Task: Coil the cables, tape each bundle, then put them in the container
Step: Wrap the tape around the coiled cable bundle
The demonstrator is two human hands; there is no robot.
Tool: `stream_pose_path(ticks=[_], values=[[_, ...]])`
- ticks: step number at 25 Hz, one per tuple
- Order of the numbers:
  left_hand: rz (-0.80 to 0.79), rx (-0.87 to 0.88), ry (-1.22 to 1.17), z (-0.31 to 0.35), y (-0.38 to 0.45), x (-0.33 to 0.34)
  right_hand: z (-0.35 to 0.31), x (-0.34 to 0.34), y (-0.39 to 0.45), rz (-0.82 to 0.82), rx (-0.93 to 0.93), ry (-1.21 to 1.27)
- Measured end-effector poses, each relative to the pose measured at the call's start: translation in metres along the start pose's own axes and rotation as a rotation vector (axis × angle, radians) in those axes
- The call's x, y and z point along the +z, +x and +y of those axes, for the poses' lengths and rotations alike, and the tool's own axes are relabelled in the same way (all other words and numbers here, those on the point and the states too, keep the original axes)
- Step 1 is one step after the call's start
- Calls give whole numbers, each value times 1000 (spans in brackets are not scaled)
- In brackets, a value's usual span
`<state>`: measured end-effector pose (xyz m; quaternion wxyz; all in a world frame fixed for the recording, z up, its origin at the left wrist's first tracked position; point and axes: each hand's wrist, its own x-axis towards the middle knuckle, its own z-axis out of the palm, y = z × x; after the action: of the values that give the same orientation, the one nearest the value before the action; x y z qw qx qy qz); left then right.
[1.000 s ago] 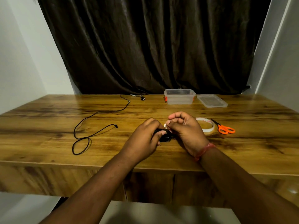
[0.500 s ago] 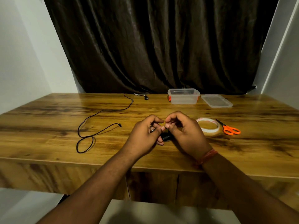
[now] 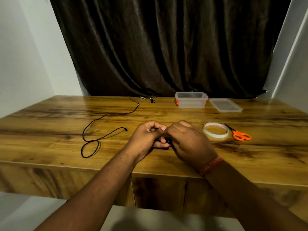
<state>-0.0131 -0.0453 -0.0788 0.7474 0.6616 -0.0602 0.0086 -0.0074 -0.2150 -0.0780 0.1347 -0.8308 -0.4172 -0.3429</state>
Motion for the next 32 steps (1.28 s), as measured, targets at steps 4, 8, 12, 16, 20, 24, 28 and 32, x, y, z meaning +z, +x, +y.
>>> stream_pose_path(ticks=[4, 8, 12, 16, 20, 24, 28, 32], values=[[26, -1, -107, 3, 0, -1, 0, 1, 0, -7, 23, 18], [-25, -4, -138, 5, -3, -1, 5, 0, -2, 122, 326, 328], [-46, 25, -61, 4, -5, 1, 5, 3, -3, 24, 487, 632], [-60, 95, 80, -1, -6, 5, 5, 1, -2, 64, 517, 693], [42, 275, 401, -2, -8, 11, 2, -2, -2, 92, 556, 724], [93, 471, 618, 0, -14, 15, 0, -3, -3, 98, 554, 746], [165, 590, 804, -1, -14, 10, 0, -3, -4, 104, 520, 704], [111, 479, 714, -2, -12, 9, 4, -2, -5, 120, 454, 567]])
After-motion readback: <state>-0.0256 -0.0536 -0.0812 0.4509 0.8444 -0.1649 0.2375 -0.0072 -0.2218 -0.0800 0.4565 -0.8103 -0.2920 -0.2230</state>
